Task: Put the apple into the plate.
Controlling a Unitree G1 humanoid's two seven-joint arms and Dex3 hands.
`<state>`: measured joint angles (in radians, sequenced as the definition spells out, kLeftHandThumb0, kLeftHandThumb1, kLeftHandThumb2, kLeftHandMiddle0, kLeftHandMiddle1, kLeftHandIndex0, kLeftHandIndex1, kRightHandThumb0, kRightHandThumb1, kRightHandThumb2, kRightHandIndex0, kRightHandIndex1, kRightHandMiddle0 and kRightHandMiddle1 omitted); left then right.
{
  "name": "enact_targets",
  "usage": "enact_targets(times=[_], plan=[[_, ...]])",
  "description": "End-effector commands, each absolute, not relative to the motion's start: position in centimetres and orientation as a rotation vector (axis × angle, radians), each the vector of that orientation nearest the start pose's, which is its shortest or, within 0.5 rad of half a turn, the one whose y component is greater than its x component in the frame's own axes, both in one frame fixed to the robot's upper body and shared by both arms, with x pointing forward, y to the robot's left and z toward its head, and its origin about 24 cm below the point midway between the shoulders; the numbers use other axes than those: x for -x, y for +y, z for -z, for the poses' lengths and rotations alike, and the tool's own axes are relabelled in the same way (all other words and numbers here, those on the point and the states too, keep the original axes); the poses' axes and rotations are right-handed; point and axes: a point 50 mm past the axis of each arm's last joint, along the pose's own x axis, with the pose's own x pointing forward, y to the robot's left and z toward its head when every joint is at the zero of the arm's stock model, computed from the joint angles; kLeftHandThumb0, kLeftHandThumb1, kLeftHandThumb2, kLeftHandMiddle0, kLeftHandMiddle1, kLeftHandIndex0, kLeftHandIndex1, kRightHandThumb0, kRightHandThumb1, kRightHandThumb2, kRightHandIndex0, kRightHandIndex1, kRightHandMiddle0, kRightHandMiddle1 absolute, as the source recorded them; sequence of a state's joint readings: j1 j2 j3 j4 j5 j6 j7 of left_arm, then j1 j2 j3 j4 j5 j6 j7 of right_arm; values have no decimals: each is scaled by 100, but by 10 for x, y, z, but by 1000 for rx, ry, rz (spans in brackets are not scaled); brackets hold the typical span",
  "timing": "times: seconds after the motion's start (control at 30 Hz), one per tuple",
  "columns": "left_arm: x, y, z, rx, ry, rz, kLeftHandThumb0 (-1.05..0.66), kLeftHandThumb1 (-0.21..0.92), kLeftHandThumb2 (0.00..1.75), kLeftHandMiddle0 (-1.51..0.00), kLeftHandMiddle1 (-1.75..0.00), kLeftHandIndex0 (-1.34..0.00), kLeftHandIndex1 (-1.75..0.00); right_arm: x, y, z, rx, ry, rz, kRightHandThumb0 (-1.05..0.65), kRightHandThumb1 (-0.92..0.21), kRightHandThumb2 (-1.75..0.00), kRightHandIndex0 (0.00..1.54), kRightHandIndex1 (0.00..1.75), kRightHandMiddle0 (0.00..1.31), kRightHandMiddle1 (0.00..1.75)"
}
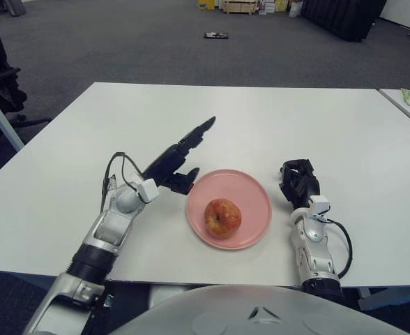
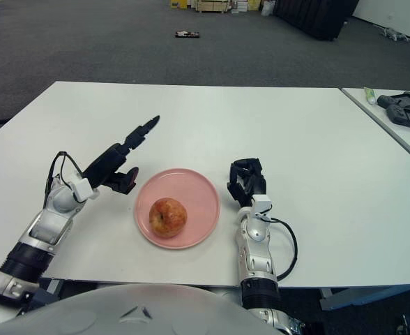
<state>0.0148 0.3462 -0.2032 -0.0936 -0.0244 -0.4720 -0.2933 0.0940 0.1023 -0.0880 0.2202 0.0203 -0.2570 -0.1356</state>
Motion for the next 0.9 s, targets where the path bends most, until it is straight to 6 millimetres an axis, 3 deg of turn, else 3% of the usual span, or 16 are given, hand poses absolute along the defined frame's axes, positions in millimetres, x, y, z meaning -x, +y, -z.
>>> enact_targets(times=[0.0,0.1,0.17,0.27,0.33,0.4,0.47,0.57,0.67,0.83,0.87], plan=[[-227,147,-89,-250,-410,507,-105,92,107,0,0,0,0,-224,-161,11,-113,77,268,-36,-79,-71,53,125,26,175],[-228,154,-81,-167,-329,425,-100,92,106,-6,-3,-2,-1,-224,-161,11,-108,77,264,-36,-81,-69,52,125,26,175],[-228,158,-74,-134,-290,381,-94,92,103,-5,-16,-1,-18,-224,-161,11,-109,78,265,-36,-81,-68,52,125,25,175],[-228,165,-55,-83,-224,308,-88,92,97,-3,-41,0,-52,-223,-161,11,-113,80,268,-36,-82,-67,52,125,25,175],[-226,168,-42,-58,-192,237,-83,92,92,-8,-65,0,-89,-223,-162,11,-120,81,270,-36,-82,-67,52,125,25,175],[-224,167,-40,-51,-190,185,-81,92,90,-11,-76,0,-106,-223,-162,11,-124,81,270,-36,-82,-67,53,125,25,175],[-223,165,-38,-42,-189,102,-77,92,91,-24,-100,-8,-137,-223,-162,11,-125,80,273,-36,-82,-67,53,125,25,175],[-220,161,-31,-18,-182,17,-71,92,93,-38,-127,-21,-161,-223,-162,10,-115,78,275,-36,-82,-67,54,125,25,175],[-218,160,-27,-7,-178,-22,-66,92,94,-50,-144,-32,-170,-223,-162,10,-107,78,274,-36,-82,-67,54,125,25,175],[-214,164,-17,-10,-161,-73,-58,92,94,-60,-156,-47,-174,-224,-161,10,-106,81,273,-36,-82,-67,54,125,25,175],[-212,165,-13,-14,-152,-84,-51,82,94,-63,-158,-44,-174,-224,-161,10,-107,81,273,-36,-82,-67,54,125,25,175]])
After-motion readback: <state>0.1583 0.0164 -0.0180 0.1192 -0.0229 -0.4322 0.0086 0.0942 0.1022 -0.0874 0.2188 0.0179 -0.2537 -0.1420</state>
